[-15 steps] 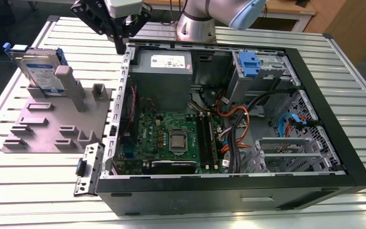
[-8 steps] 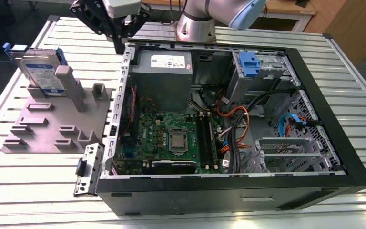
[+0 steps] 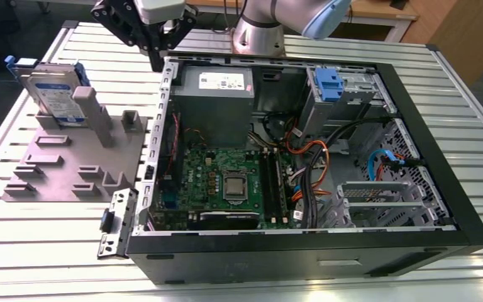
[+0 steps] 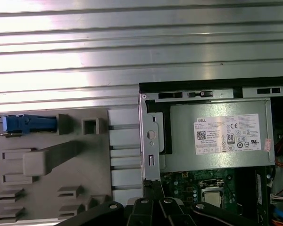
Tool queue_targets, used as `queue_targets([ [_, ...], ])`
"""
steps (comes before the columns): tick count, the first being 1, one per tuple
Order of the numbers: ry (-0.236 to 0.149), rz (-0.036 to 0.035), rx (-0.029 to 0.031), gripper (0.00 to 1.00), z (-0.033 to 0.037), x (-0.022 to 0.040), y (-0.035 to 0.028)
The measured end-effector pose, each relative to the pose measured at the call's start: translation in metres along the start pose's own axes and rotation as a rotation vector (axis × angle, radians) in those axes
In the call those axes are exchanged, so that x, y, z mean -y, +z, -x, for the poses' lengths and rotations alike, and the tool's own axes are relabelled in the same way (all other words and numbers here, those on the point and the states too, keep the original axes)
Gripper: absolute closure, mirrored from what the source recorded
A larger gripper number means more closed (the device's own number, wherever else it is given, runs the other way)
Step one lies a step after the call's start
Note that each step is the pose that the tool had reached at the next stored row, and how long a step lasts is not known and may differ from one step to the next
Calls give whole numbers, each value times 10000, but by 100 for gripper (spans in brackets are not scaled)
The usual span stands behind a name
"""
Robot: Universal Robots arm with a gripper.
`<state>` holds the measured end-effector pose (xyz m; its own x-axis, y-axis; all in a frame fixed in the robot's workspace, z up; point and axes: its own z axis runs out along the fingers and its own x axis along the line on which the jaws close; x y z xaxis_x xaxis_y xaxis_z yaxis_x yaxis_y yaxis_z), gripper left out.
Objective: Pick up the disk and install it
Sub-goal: 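Reach for the disk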
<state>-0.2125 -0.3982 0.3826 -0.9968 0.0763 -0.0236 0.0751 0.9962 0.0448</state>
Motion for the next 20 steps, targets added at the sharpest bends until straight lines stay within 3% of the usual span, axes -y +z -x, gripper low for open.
queue_targets([
  [20,0,-1,-1,89,-99,8,8],
])
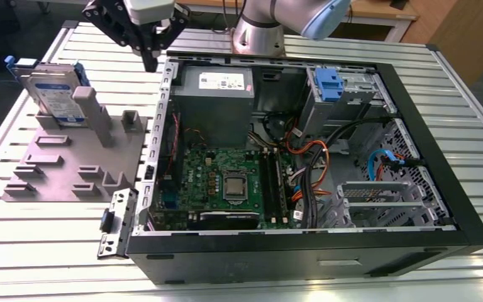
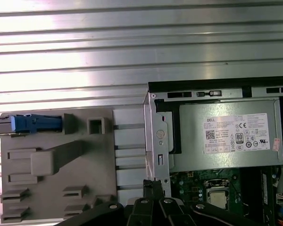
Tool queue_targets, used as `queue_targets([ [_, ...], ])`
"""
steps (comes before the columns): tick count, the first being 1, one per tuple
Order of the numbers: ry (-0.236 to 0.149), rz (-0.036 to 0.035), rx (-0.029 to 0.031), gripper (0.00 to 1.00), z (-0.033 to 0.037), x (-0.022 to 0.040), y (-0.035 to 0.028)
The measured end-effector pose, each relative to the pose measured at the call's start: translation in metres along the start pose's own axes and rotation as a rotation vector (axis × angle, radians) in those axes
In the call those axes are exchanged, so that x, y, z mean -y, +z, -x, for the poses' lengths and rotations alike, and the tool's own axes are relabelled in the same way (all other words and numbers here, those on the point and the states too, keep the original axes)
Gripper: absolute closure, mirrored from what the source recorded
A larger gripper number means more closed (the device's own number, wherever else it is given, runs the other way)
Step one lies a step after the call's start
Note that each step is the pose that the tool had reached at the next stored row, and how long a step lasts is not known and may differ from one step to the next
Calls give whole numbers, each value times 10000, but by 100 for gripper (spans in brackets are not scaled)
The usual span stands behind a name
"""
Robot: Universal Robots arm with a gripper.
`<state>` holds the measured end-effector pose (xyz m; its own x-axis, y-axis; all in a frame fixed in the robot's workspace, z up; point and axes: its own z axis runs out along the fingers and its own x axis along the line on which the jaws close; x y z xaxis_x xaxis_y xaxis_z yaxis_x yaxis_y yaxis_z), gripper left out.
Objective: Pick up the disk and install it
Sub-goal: 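Reach for the disk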
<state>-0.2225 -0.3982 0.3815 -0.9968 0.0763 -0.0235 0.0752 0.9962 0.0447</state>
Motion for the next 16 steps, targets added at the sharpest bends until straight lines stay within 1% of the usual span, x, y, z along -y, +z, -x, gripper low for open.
queue_targets([
  [6,1,1,-3,89,-16,1,7],
  [16,0,0,-4,89,-66,6,15],
])
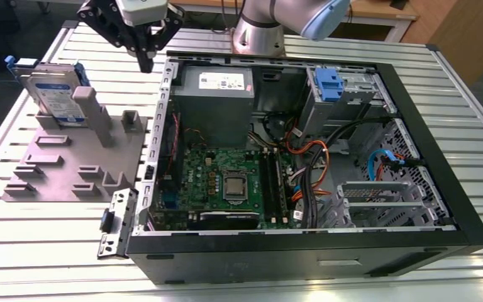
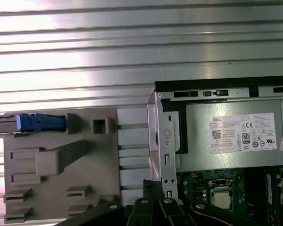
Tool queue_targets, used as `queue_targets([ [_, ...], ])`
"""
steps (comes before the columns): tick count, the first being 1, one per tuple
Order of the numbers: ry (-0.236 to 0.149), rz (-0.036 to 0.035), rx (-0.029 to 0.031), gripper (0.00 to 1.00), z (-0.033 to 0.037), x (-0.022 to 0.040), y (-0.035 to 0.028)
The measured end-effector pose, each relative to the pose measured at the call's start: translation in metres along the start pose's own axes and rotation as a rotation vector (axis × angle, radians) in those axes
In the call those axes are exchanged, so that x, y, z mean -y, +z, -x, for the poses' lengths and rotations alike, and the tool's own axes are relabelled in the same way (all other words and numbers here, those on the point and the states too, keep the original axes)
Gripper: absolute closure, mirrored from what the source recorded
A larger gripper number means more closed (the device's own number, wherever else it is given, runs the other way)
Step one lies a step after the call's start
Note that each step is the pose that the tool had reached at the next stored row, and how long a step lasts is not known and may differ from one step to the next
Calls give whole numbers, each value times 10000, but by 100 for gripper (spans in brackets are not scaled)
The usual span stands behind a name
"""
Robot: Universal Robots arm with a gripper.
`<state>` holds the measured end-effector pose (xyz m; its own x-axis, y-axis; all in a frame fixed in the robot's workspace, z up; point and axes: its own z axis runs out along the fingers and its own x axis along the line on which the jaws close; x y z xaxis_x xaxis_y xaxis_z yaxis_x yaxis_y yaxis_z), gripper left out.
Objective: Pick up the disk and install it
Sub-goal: 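Reach for the disk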
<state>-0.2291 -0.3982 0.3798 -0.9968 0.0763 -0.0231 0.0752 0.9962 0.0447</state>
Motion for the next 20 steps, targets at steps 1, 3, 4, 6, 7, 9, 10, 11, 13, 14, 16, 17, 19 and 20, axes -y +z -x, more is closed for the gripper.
queue_targets([
  [1,0,-1,-1,89,-4,0,0],
  [3,0,0,0,89,-12,1,2],
  [4,0,0,-1,89,-17,2,3],
  [6,-1,-1,-1,89,-27,3,5],
  [7,0,-1,-1,89,-33,3,6],
  [9,0,-1,-1,89,-44,4,7],
  [10,0,-1,-1,89,-50,4,8],
  [11,0,-1,0,89,-54,5,8],
  [13,0,0,0,89,-63,5,10],
  [14,0,0,0,89,-68,6,11],
  [16,-1,-1,-1,89,-80,7,11],
  [17,0,-1,-1,89,-87,7,12],
  [19,0,0,0,89,-99,7,15],
  [20,0,0,0,89,-108,5,16],
])
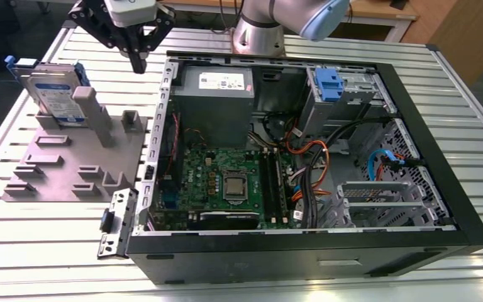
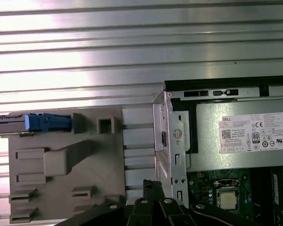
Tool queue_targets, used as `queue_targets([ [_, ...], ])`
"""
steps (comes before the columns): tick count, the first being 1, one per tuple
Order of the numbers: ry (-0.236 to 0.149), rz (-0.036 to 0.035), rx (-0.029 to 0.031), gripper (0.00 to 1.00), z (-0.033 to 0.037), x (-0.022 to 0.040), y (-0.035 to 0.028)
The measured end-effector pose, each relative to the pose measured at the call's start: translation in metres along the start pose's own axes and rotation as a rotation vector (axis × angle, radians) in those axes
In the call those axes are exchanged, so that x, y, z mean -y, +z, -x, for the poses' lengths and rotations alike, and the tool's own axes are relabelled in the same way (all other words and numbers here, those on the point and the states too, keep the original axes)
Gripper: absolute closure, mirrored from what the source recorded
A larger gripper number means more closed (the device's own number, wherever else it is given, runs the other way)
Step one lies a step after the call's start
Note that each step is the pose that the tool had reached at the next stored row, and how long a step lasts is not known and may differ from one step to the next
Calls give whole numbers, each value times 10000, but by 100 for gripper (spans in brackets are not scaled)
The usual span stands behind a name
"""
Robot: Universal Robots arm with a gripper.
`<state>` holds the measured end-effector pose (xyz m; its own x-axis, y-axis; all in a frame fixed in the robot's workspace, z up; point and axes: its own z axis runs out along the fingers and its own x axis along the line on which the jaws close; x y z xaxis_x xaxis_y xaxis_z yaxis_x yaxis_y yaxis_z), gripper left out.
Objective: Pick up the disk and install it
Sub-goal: 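Reach for the disk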
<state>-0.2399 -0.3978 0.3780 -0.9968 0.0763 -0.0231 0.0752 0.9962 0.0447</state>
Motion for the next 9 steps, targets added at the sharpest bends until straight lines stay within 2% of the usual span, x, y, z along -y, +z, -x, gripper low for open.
queue_targets([
  [5,0,0,0,89,-42,-22,6],
  [9,-1,-1,0,89,-67,-70,14],
])
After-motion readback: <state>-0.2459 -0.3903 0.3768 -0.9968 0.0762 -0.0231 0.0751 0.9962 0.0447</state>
